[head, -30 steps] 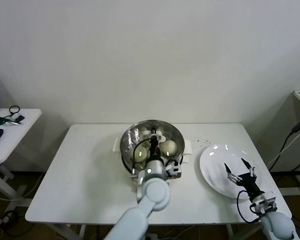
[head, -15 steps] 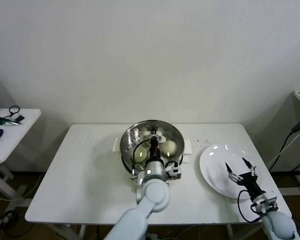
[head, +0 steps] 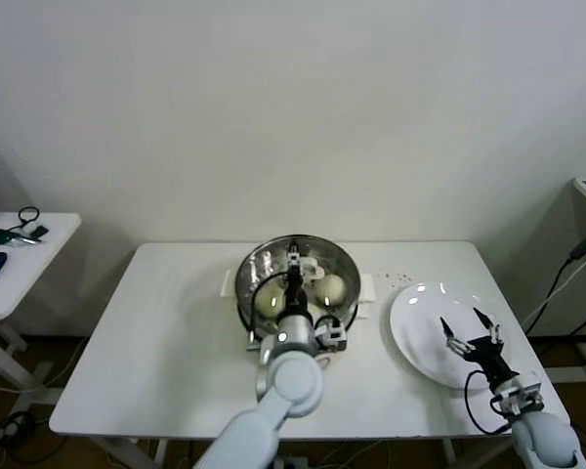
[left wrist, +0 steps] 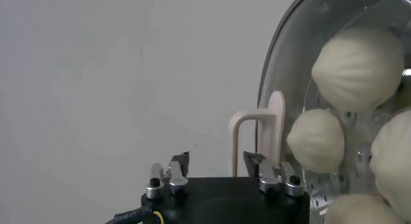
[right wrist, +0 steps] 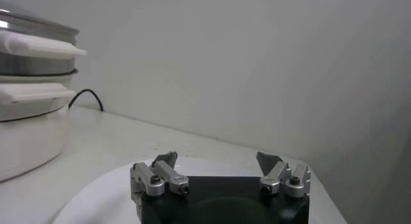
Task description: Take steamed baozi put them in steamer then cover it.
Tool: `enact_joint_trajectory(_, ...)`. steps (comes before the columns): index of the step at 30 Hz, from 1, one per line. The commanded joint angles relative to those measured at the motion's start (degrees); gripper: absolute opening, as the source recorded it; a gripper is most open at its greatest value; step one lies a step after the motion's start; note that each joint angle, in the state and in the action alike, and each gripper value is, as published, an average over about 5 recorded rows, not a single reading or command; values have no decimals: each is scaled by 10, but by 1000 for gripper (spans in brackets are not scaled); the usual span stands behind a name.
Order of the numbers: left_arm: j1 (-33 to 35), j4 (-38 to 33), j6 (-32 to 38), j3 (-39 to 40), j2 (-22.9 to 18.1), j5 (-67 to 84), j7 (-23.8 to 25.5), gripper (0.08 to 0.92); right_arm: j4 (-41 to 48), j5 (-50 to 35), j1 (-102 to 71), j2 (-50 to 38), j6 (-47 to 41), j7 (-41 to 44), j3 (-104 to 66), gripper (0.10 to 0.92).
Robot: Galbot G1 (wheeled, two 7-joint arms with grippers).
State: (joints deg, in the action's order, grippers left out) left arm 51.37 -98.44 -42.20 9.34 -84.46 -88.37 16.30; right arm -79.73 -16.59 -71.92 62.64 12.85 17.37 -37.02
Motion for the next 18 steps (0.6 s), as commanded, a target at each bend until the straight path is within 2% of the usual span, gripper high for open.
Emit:
enact_joint_trajectory(1,14,-56,-28,-1,31,21,18,621,-19,11,-5,-2,-48,-6,-5,823)
enact_joint_trajectory(8,36,-105,-28,-2,54,36,22,798,-24,29,0,-2,-62,-18,-8,823)
enact_joint_trajectory(14,66,-154,-28,-2,71,50,18,822,-46,4,-3,-5,-81,-30,-4,823)
enact_joint_trajectory(18,82,-182,-28,-22,83,70,-2,823,-54,0,-4,-6,-83,-31,-3,823)
